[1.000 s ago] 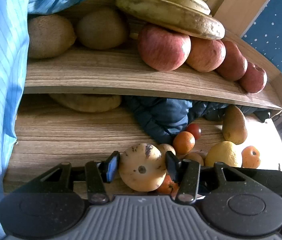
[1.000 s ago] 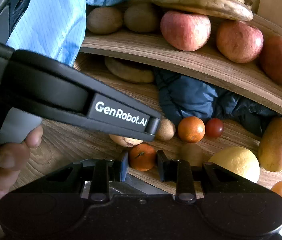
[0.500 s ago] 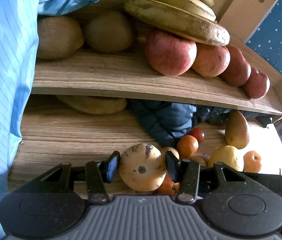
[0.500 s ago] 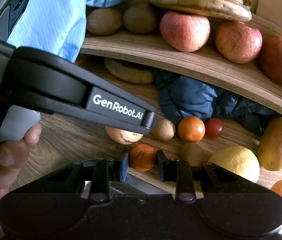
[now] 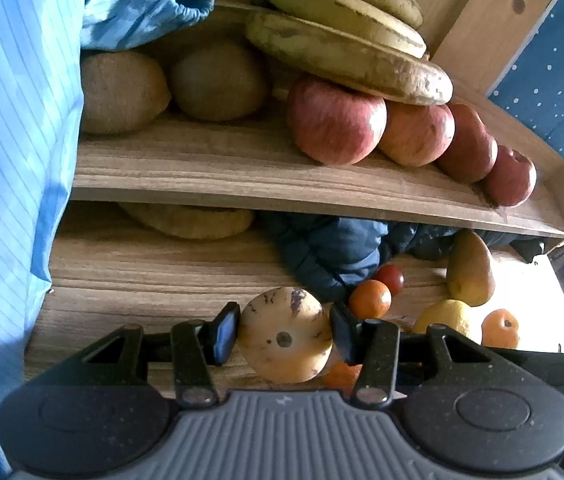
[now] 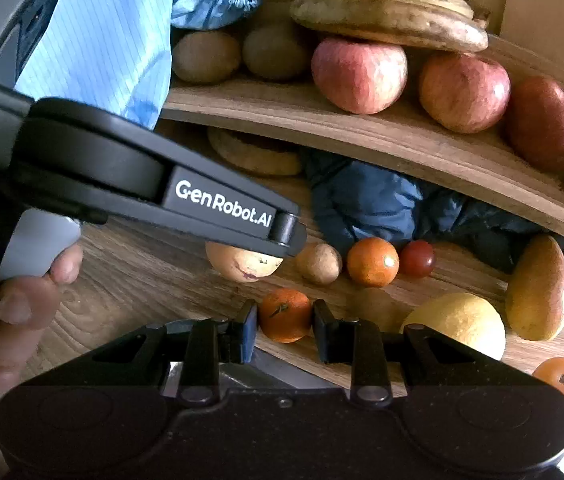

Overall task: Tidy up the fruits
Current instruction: 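Lift the gourd with the left tool while the right tool lifts the tangerine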

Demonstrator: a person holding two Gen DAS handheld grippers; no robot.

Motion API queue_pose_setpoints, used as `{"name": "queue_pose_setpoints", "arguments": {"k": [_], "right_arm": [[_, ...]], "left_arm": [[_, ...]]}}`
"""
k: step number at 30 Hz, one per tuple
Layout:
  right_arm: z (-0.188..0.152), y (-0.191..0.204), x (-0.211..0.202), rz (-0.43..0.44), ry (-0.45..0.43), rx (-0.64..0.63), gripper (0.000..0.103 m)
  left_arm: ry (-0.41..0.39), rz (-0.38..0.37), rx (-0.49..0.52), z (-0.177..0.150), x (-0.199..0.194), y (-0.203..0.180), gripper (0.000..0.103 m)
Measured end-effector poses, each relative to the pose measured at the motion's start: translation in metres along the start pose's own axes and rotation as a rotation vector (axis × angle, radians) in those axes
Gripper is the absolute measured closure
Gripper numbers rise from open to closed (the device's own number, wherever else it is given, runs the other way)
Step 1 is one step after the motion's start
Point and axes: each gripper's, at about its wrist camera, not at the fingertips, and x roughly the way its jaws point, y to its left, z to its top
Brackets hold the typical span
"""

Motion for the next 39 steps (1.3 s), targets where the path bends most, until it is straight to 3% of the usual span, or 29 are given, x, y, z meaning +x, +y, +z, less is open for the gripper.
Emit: {"name": "queue_pose_setpoints", "arguments": {"k": [20, 39], "right_arm": [[-0.015, -0.012, -0.025, 0.105, -0.017, -0.077, 0.072], [-0.051, -0.036, -0.048, 0.079, -0.024, -0.024, 0.072]], "left_arm": [[-0.013, 0.015, 0.000, -0.011, -0.016, -0.020, 0.050], [0.011, -0.010, 0.055, -0.028, -0.017, -0.063, 0.050]]}}
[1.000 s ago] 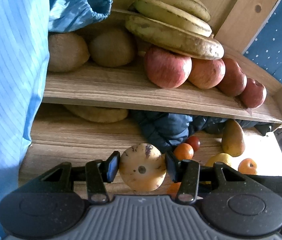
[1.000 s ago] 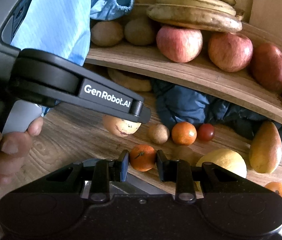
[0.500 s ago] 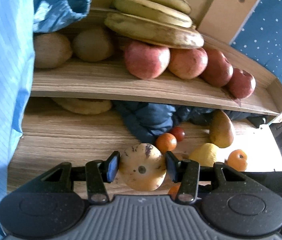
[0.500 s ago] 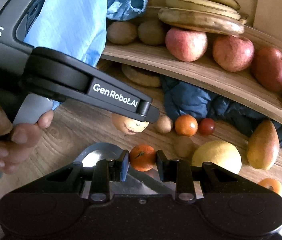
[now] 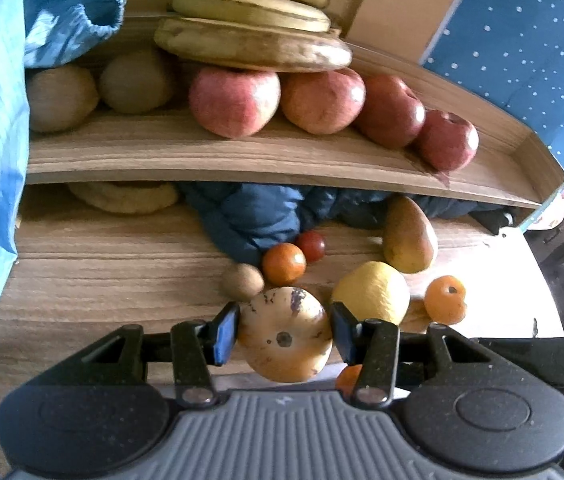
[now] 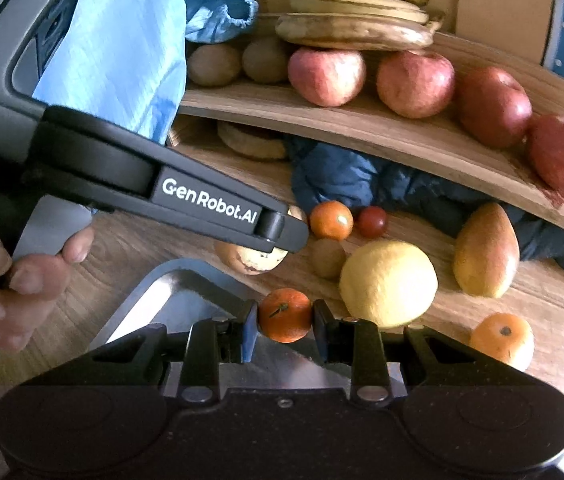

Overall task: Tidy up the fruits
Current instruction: 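Lift the gourd with the left tool while the right tool lifts the tangerine, then lower both fruits onto the tray and open both tools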

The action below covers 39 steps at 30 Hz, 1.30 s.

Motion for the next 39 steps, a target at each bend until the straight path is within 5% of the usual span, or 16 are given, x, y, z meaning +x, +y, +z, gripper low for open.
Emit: {"name": "queue_pose_setpoints", "arguments": {"k": [15, 39], "right_arm": [[-0.048, 0.013, -0.030, -0.069, 0.013, 0.083, 0.072], [-0.102, 0.050, -0.062, 0.078, 0.051, -0.062, 0.072]], "left_arm": [[0.031, -0.044, 0.051, -0.045, -0.020, -0.013, 0.050], [0.030, 0.121, -0.096, -0.141, -0.070, -0.026, 0.050]]}}
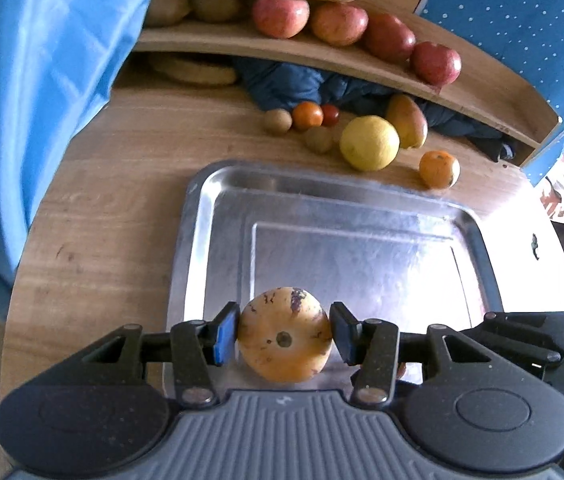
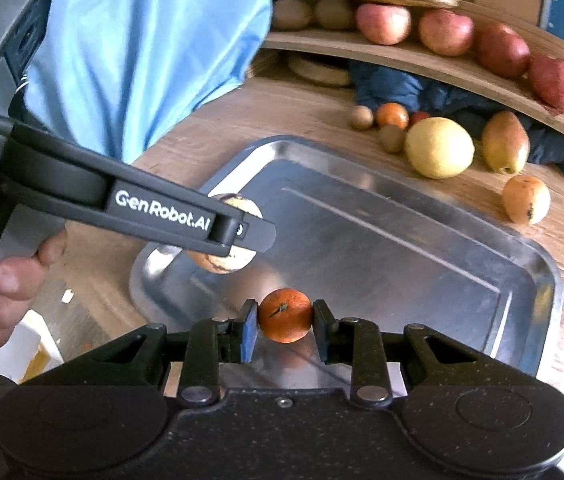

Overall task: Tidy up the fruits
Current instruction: 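Lower both fruits onto the tray and open both tools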

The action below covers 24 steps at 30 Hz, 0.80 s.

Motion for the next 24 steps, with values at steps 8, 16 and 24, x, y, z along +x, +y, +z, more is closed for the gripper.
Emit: {"name": "queue_pose_setpoints", "arguments": {"k": [8, 16, 24], "right_arm": [[-0.010, 0.003, -0.001, -0.005, 0.013, -0.016, 0.072], [-0.013, -0.002, 0.004, -0.013, 0.027, -0.011, 0.072], [-0.011, -0.001, 0.008, -0.004, 0.034, -0.018, 0.072]], "left_arm": [[0.018, 0.051, -0.020, -0.017, 0.001, -0.001, 0.050], [0.015, 0.076, -0.023, -0.021, -0.003, -0.002, 0.050], [0.011, 0.083, -0.032, -0.023, -0.004, -0.001, 0.050]]}}
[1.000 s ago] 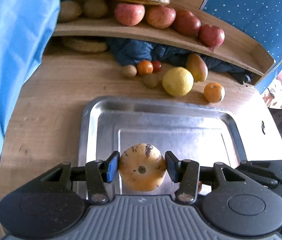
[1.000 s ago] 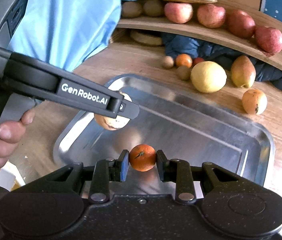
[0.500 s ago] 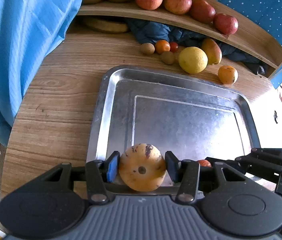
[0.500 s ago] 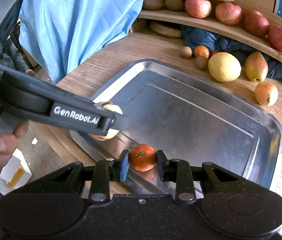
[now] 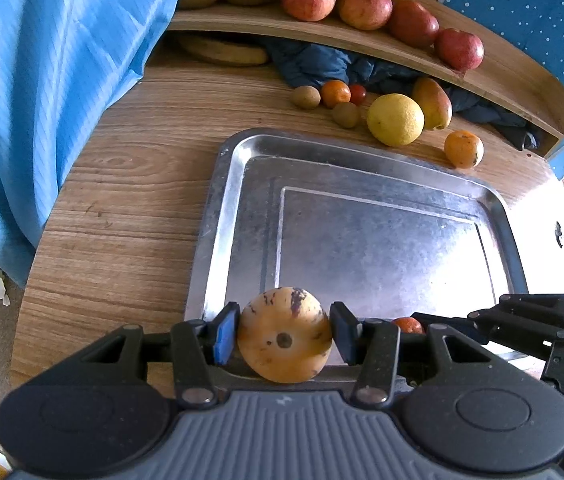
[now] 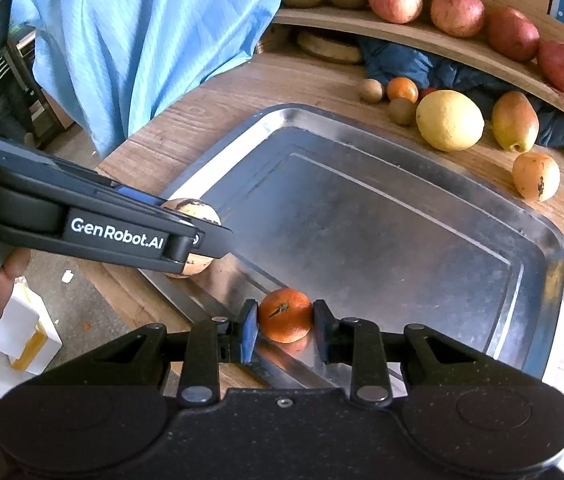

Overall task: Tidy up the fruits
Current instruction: 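Lower both fruits onto the tray and open both tools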

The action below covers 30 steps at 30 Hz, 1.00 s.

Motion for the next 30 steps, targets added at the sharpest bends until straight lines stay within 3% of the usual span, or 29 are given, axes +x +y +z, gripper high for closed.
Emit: {"name": "queue_pose_setpoints", "arguments": {"k": [15, 23, 30], "right_arm": [[-0.004, -0.004, -0.005, 0.005, -0.015, 0.024, 0.069], [-0.009, -0.005, -0.017, 0.002, -0.042, 0.037, 0.050], [-0.019, -0.005, -0.036, -0.008, -0.073, 0.041, 0.032]], "left_arm": [[-0.008, 0.017, 0.029, 0.002, -0.007, -0.007, 0.047], [-0.049, 0.022, 0.029, -0.003, -0.022, -0.010, 0.024], [-0.092, 0.032, 0.031, -0.012, -0.040, -0.015, 0.013]]}}
